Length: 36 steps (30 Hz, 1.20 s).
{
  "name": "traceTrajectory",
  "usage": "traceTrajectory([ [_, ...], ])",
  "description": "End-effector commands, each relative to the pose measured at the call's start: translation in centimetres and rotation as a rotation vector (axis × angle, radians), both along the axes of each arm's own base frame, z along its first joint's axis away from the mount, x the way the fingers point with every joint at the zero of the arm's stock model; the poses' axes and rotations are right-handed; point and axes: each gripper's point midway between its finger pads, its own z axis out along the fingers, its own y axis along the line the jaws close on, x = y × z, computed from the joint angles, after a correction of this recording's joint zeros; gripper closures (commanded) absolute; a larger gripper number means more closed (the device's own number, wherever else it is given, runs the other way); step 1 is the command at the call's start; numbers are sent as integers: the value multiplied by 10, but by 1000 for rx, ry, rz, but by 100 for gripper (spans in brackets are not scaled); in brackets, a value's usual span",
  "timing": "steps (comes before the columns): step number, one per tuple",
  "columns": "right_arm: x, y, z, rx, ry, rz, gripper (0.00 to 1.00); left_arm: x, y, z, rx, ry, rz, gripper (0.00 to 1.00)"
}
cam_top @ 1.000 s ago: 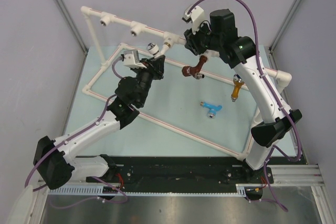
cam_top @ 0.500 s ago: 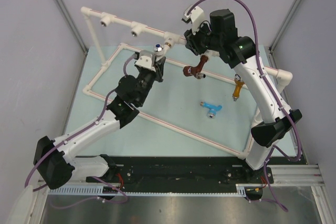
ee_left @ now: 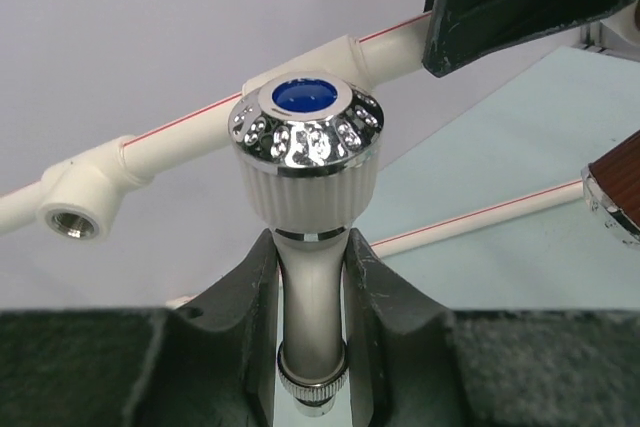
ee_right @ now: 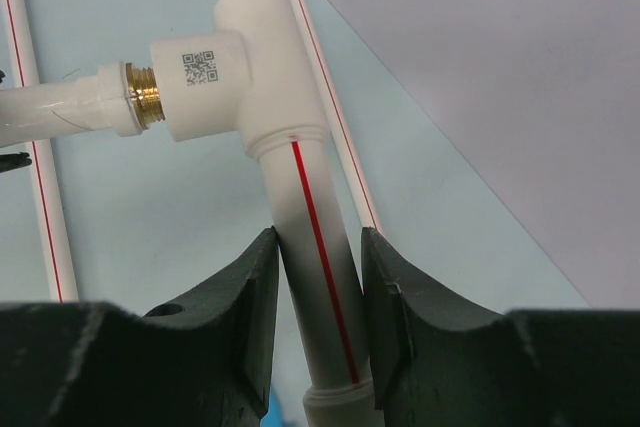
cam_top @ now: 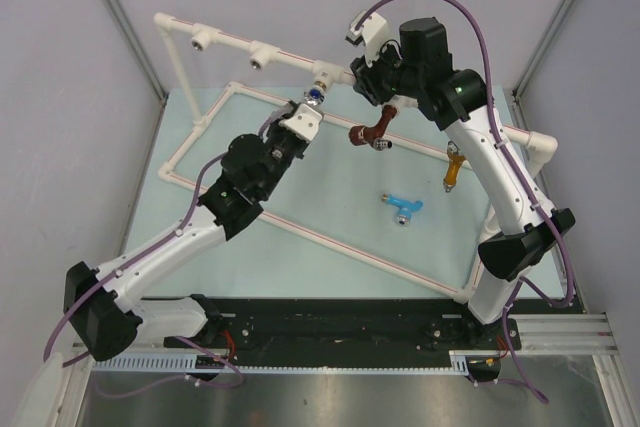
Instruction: Install the water faucets
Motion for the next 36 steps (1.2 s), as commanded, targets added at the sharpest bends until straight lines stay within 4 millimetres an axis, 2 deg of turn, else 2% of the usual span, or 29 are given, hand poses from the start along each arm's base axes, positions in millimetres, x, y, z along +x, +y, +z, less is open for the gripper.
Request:
traceTrajectory([
  [1, -44, 29, -22, 15, 155, 114, 100, 3, -28, -40, 287, 2, -127, 100],
  [18, -48, 31, -23, 0, 150, 132, 100, 10, -30, -63, 802, -123, -45, 100],
  [27, -50, 29, -18, 1, 135, 130, 100, 14, -26, -78, 1010, -153, 23, 100],
  [36, -49, 28, -16, 1, 128, 129, 100, 14, -18, -78, 1148, -204, 44, 98],
])
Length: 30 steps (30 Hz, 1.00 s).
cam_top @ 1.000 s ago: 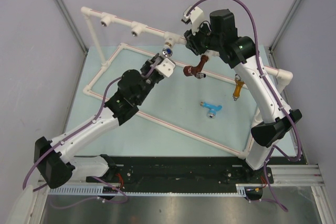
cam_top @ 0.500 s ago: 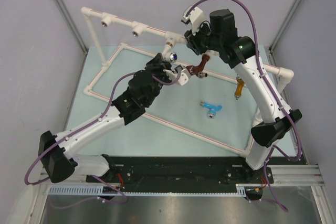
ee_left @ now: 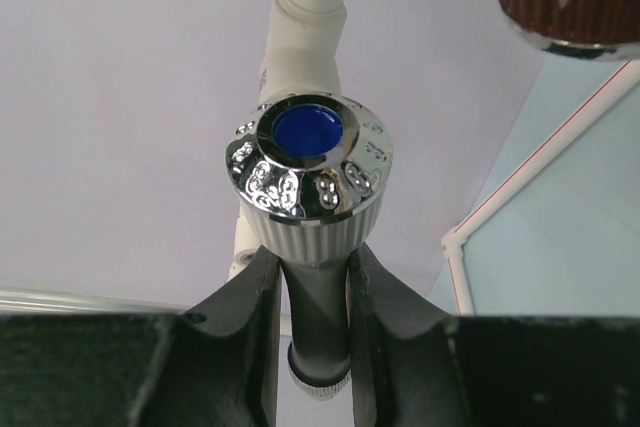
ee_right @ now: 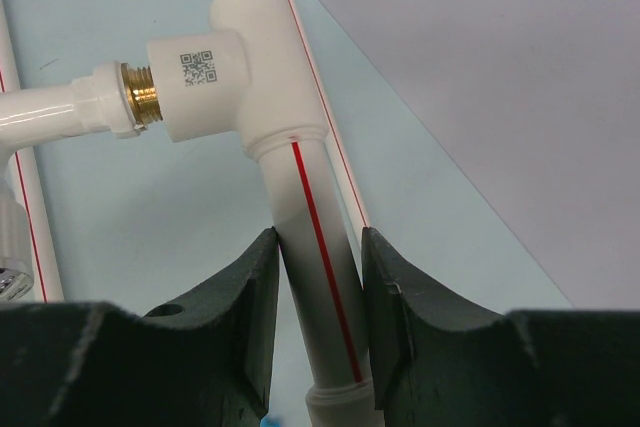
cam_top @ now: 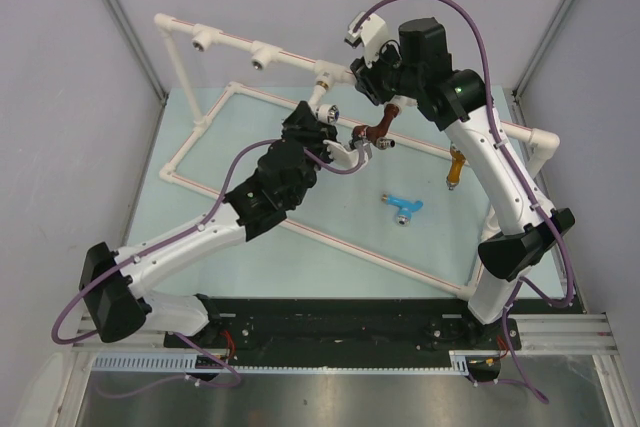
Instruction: Install the water faucets
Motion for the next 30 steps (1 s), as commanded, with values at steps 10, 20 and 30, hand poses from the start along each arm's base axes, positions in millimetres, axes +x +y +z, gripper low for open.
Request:
traceTrajectory([
  [10, -50, 26, -14, 35, 150, 126, 100, 10, -14, -75, 393, 103, -60, 87],
  [20, -52, 24, -8, 45, 141, 125, 98, 8, -10, -60, 372, 77, -45, 65],
  [30, -54, 25, -7, 49, 140, 127, 96, 6, -7, -44, 301, 42, -35, 28],
])
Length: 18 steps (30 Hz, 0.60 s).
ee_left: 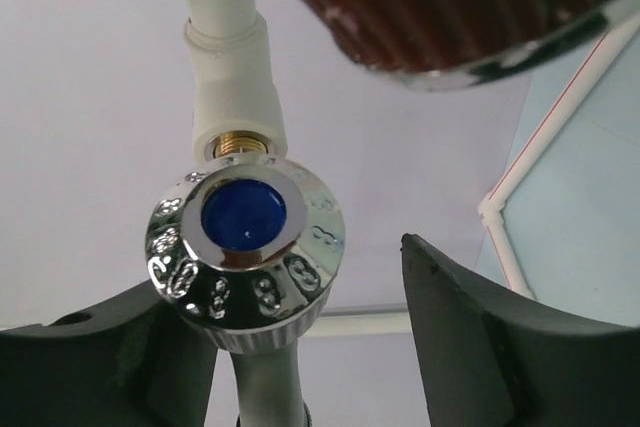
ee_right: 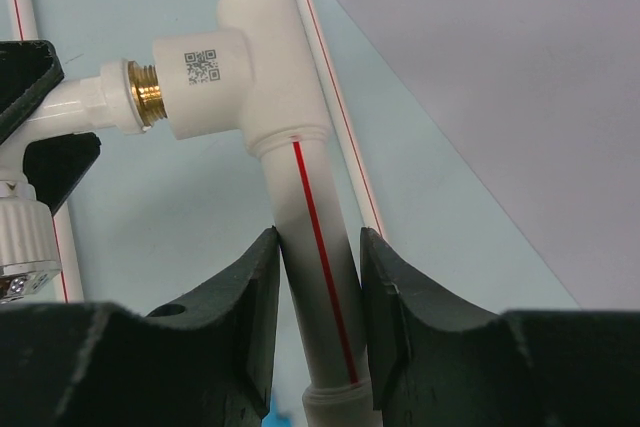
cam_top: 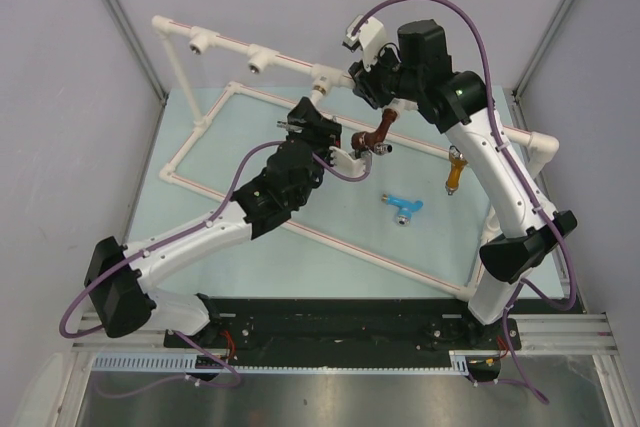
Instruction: Install the water faucets
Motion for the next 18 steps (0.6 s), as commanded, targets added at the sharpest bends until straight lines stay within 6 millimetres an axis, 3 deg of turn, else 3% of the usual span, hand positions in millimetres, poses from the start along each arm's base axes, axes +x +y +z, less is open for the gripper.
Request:
traceTrajectory([
  [1, -43, 21, -6, 50, 122, 100, 96, 2, -10, -35, 78, 76, -46, 25],
  [3, -44, 20, -7, 47, 125, 98, 96, 1, -9, -30, 58, 66, -48, 15],
  [8, -44, 19, -5, 48, 120, 94, 94, -3, -5, -15, -7, 43, -54, 1],
  [18, -43, 19, -5, 49, 119, 91, 90, -22, -4, 24, -191, 16, -141, 0],
])
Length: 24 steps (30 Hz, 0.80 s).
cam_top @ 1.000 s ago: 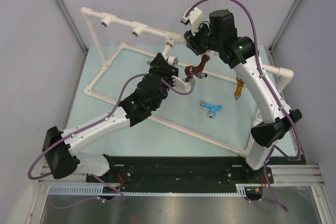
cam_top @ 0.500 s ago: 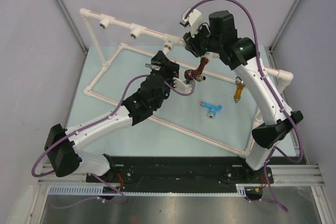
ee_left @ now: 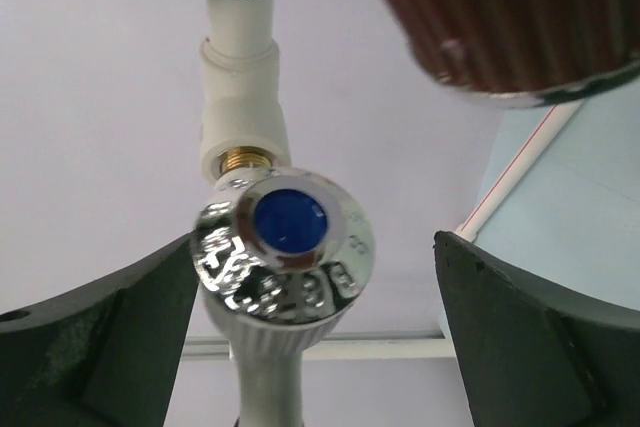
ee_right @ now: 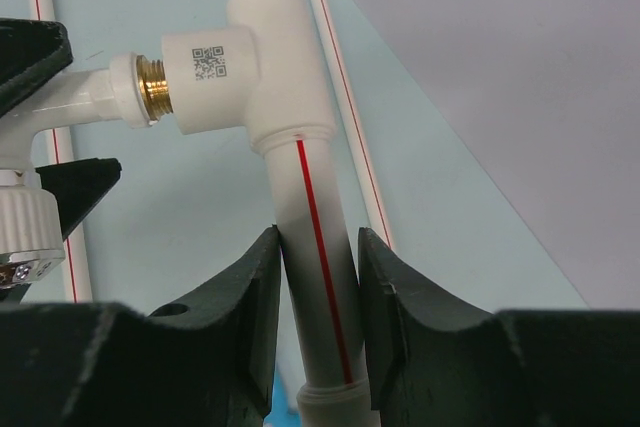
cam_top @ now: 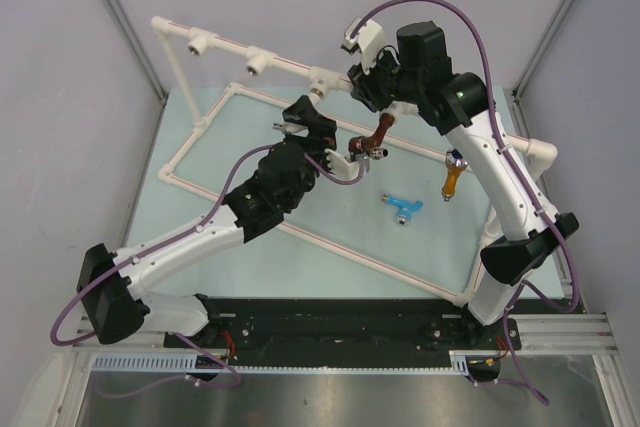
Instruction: Install the water faucets
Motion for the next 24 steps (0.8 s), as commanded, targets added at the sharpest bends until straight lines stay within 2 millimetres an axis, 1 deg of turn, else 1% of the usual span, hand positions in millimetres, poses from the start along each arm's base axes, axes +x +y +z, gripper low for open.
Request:
traceTrajectory([
  [1, -34, 15, -6, 42, 106, 69, 89, -14, 2, 28, -125, -19, -70, 0],
  [6, -33, 12, -5, 41, 103, 59, 86, -24, 0, 39, -223, 10, -121, 0],
  [7, -31, 11, -6, 39, 104, 55, 85, -28, 2, 46, -255, 12, -136, 0],
  [9, -31, 10, -6, 39, 103, 52, 84, -37, -3, 52, -337, 54, -192, 0],
  [10, -30, 10, -6, 38, 103, 49, 82, -44, 0, 58, -373, 66, -216, 0],
  [11, -30, 9, -5, 39, 101, 48, 80, -50, -2, 63, -438, 94, -239, 0],
  [12, -29, 8, -5, 40, 101, 45, 79, -57, -6, 68, -468, 116, -289, 0],
  [13, -29, 8, -5, 40, 101, 45, 77, -65, -4, 74, -494, 146, -313, 0],
  [14, -29, 7, -5, 41, 102, 42, 75, -72, -7, 75, -567, 200, -340, 0],
  [15, -28, 6, -5, 38, 102, 40, 73, -81, -11, 78, -603, 232, -388, 0],
  [16, -29, 6, -4, 40, 100, 40, 69, -87, -12, 82, -650, 259, -413, 0],
  [17, -28, 5, -5, 38, 102, 38, 68, -98, -9, 91, -761, 302, -442, 0],
  [19, -29, 4, -4, 40, 101, 35, 62, -111, -10, 103, -892, 347, -501, 0],
  [20, -29, 5, -4, 40, 102, 36, 60, -119, -9, 108, -1020, 420, -516, 0],
  [21, -29, 5, -3, 43, 100, 36, 57, -122, -7, 115, -1102, 441, -528, 0],
  [22, -28, 5, -3, 44, 99, 36, 53, -120, -2, 120, -1196, 456, -500, 0],
  [23, -29, 4, -1, 47, 98, 37, 51, -120, -2, 119, -1343, 540, -473, 0],
  [24, -30, 5, 0, 50, 98, 42, 49, -119, 1, 120, -1421, 577, -451, 0],
])
